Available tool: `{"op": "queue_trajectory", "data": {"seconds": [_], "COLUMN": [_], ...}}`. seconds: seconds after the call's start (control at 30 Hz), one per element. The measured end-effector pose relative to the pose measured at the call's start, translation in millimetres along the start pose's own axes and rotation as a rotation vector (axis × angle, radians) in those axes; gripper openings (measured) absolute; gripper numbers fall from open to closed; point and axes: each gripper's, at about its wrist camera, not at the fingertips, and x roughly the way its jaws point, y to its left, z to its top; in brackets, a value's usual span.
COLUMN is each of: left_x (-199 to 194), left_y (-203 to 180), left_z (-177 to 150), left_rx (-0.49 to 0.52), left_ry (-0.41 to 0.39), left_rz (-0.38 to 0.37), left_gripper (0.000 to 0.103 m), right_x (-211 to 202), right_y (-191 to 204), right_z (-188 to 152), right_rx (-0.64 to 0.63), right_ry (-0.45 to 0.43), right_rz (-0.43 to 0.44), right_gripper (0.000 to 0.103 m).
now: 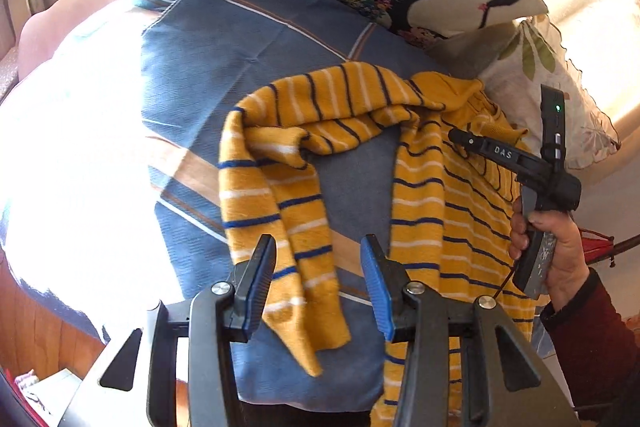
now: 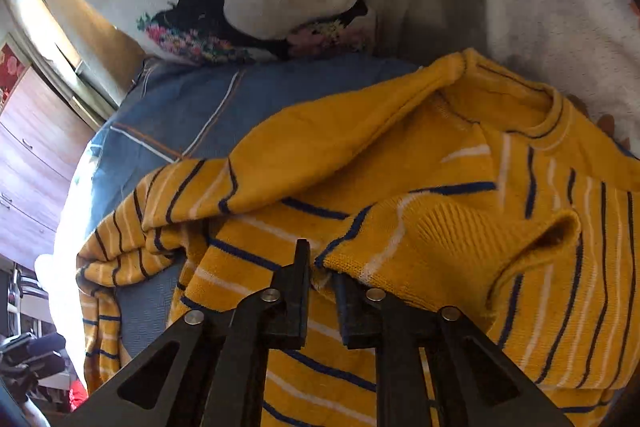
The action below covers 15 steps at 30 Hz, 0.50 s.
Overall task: Fold small clothes
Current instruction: 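Carry the cuff across the sweater body with the right tool and release, then grasp the remaining sleeve cuff with the left tool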
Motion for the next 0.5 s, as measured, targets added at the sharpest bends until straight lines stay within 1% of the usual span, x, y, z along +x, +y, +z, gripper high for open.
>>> {"op": "queue_trajectory", "data": {"seconds": [0.03,0.07,0.1,0.17,0.2,0.23,0.3,0.37,0.4,0.43,0.5], "left_x": [0.9,2.5,5.0,10.0,12.4,14.5,19.0,25.0,29.1,33.9,45.6], "left_y": [8.6,16.3,22.5,32.7,35.9,38.5,39.6,37.4,36.3,34.5,30.3], "left_z": [3.2,6.7,10.6,18.2,21.9,25.5,32.9,39.5,43.0,46.2,52.4], "left_rx": [-0.012,-0.023,-0.030,-0.041,-0.046,-0.048,-0.040,-0.020,-0.007,0.006,0.034], "left_ry": [0.001,0.003,0.008,0.017,0.020,0.022,0.022,0.022,0.025,0.031,0.048], "left_rz": [0.002,0.003,0.003,-0.001,-0.005,-0.011,-0.019,-0.020,-0.019,-0.019,-0.019], "left_gripper": [0.046,0.046,0.046,0.046,0.046,0.046,0.046,0.046,0.047,0.051,0.054], "right_x": [1.1,-1.2,-4.2,-12.3,-17.3,-24.5,-43.6,-59.8,-62.8,-67.3,-70.3], "right_y": [6.8,11.5,17.8,30.4,33.9,35.2,28.4,14.9,13.5,6.7,-3.4], "right_z": [-1.7,-1.7,-2.3,-2.4,-0.9,-1.2,-2.3,-2.9,-3.0,-3.2,-3.5], "right_rx": [-0.015,-0.032,-0.058,-0.118,-0.133,-0.130,-0.078,-0.006,0.026,0.065,0.115], "right_ry": [-0.006,-0.013,-0.016,-0.013,-0.007,-0.003,-0.010,-0.033,-0.043,-0.051,-0.054], "right_rz": [0.001,0.011,0.022,0.019,0.030,0.065,0.139,0.186,0.201,0.213,0.207], "right_gripper": [0.043,0.060,0.072,0.073,0.073,0.073,0.073,0.073,0.073,0.073,0.073]}}
